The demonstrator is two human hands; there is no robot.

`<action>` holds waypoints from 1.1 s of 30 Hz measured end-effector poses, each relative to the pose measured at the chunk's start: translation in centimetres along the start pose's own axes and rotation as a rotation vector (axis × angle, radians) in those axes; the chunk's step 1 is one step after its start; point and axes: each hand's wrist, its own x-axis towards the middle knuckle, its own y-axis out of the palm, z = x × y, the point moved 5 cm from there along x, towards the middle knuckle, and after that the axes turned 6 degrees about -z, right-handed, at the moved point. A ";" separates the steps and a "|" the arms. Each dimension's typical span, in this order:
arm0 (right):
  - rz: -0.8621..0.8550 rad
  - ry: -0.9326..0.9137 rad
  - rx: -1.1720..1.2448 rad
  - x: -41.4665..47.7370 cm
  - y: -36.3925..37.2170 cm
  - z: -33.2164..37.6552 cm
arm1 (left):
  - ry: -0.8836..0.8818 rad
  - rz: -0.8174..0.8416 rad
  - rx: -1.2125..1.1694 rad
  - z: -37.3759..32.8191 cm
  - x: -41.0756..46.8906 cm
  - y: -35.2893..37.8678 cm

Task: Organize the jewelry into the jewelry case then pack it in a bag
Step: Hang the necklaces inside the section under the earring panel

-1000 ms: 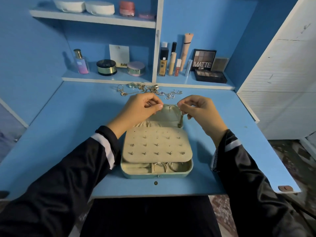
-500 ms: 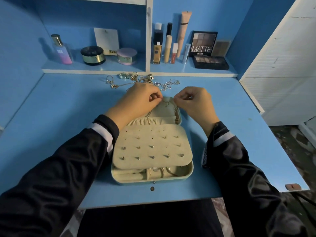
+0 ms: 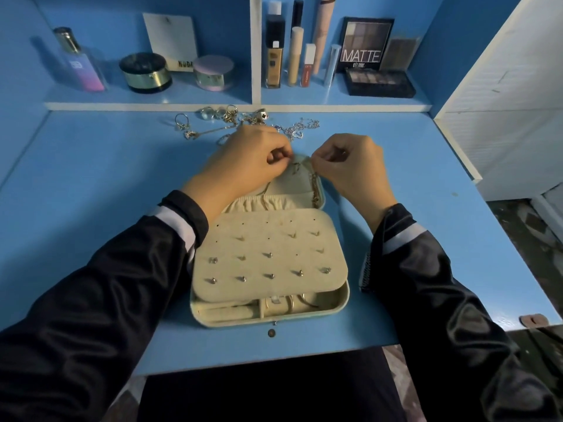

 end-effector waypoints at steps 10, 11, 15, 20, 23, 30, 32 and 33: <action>0.051 -0.100 -0.055 0.4 0.2 0.2 | 0.059 -0.022 -0.011 0.0 -0.1 -0.1; 0.063 -0.107 -0.060 0.4 0.2 0.2 | 0.063 -0.017 -0.008 0.0 -0.2 -0.1; 0.121 -0.157 -0.089 0.5 0.3 0.5 | 0.088 0.017 0.025 0.1 -0.1 0.1; 0.171 -0.187 -0.156 0.5 0.6 0.7 | 0.089 0.028 0.016 0.1 0.0 0.2; 0.185 -0.172 -0.156 0.6 0.6 0.6 | 0.078 0.035 0.000 0.3 0.0 0.3; 0.204 -0.192 -0.181 0.5 0.9 0.8 | 0.092 0.062 0.013 0.1 0.0 0.3; 0.199 -0.206 -0.187 0.5 1.0 0.9 | 0.093 0.062 0.016 0.1 0.0 0.4; 0.197 -0.218 -0.190 0.5 1.0 0.9 | 0.093 0.062 0.019 0.2 0.0 0.4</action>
